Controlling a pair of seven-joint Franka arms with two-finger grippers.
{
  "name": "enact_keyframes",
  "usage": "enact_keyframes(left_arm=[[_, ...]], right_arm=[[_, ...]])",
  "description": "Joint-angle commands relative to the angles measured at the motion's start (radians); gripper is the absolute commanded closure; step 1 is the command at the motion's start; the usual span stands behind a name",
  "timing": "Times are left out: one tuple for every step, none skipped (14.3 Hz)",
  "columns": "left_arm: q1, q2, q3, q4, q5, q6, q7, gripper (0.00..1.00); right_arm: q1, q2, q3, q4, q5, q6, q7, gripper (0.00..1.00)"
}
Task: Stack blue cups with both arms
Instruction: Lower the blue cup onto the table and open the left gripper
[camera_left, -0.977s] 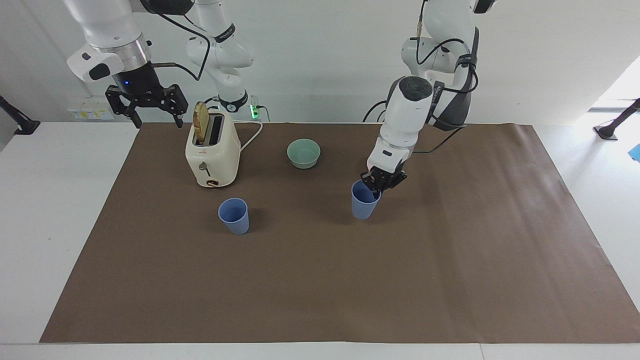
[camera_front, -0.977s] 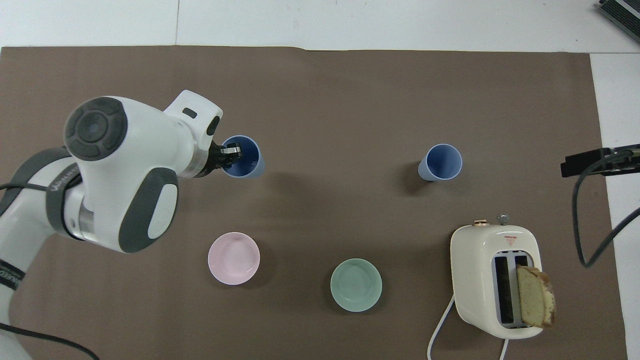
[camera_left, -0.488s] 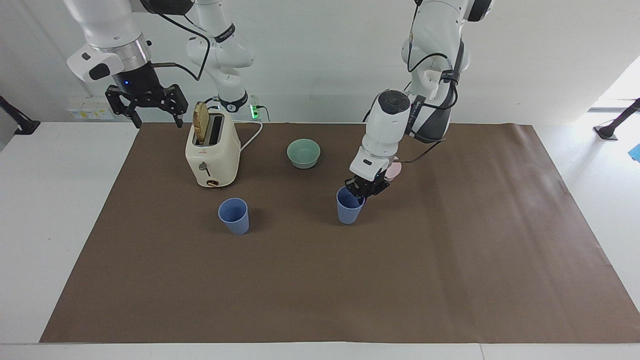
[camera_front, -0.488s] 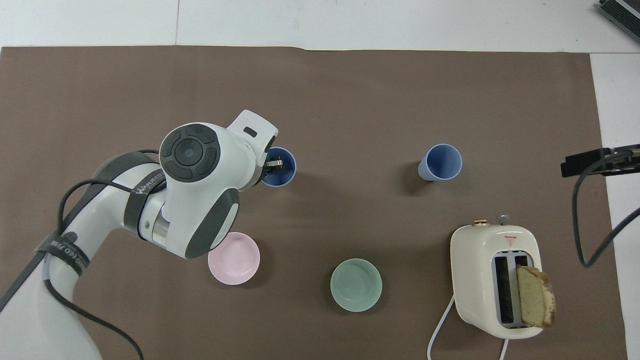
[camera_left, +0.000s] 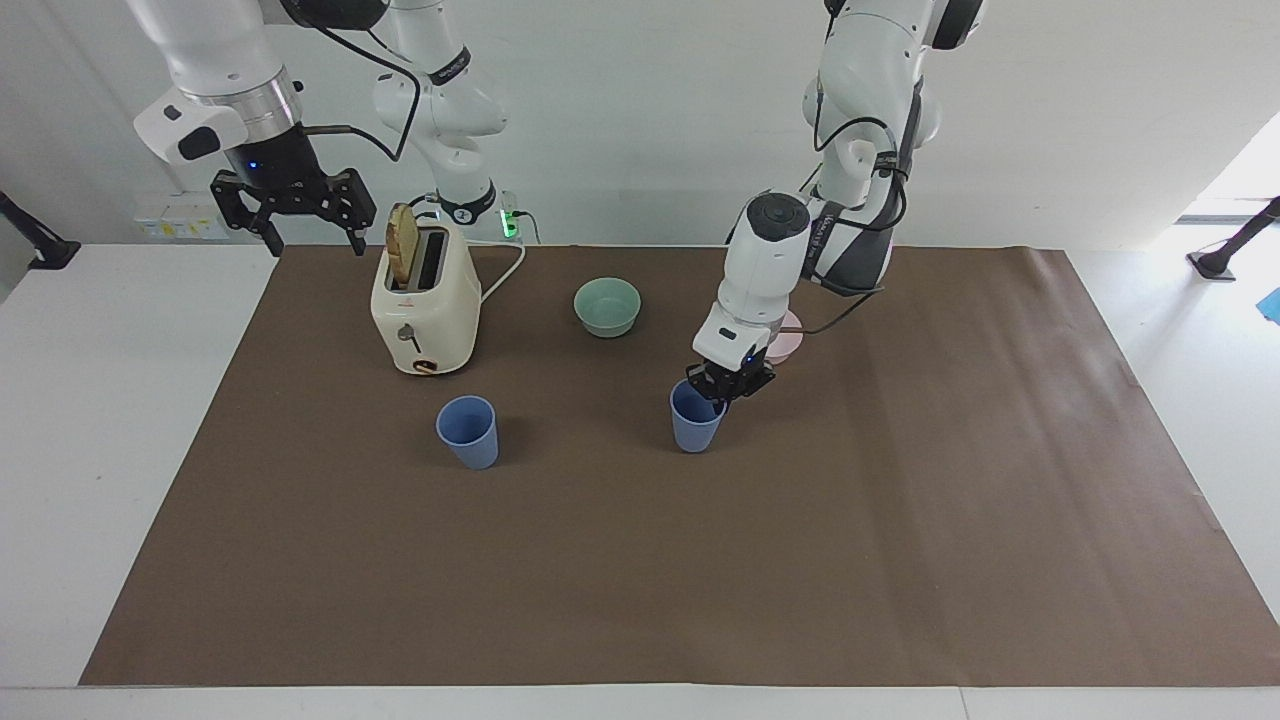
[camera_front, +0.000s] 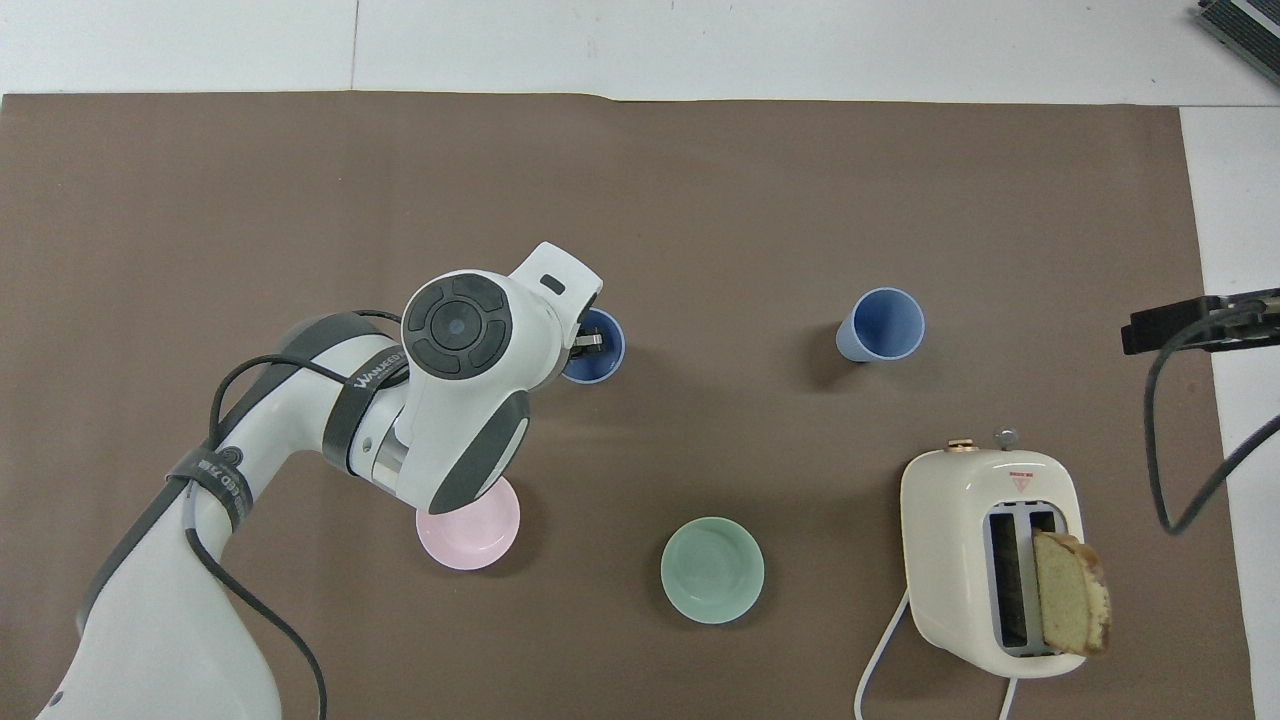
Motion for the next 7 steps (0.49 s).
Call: enact_keyframes(left_arm=[[-0.015, 0.001, 0.016, -0.001, 0.028, 0.018, -0.02, 0.71], [-0.015, 0.001, 0.017, 0.0, 0.028, 0.018, -0.019, 0.45], [-0.013, 0.001, 0.017, 0.003, 0.028, 0.016, -0.02, 0.16], [-0.011, 0.001, 0.019, 0.006, 0.027, 0.016, -0.022, 0.0], [-0.008, -0.001, 0.02, 0.009, 0.028, 0.016, -0.02, 0.0], [-0.007, -0.007, 0.023, 0.019, 0.028, 0.002, -0.019, 0.0], [-0.007, -0.016, 0.031, 0.022, 0.028, -0.007, -0.017, 0.0]], right_arm=[[-0.014, -0.016, 0.007, -0.016, 0.007, -0.001, -0.025, 0.0], [-0.014, -0.016, 0.007, -0.016, 0.005, -0.001, -0.025, 0.0], [-0.014, -0.016, 0.007, -0.016, 0.005, -0.001, -0.025, 0.0], [-0.014, -0.016, 0.007, -0.016, 0.005, -0.001, -0.025, 0.0], [-0.013, -0.016, 0.007, -0.016, 0.005, -0.001, -0.025, 0.0], [-0.014, -0.016, 0.007, -0.016, 0.007, -0.001, -0.025, 0.0], [-0.014, -0.016, 0.007, -0.016, 0.005, -0.001, -0.025, 0.0]])
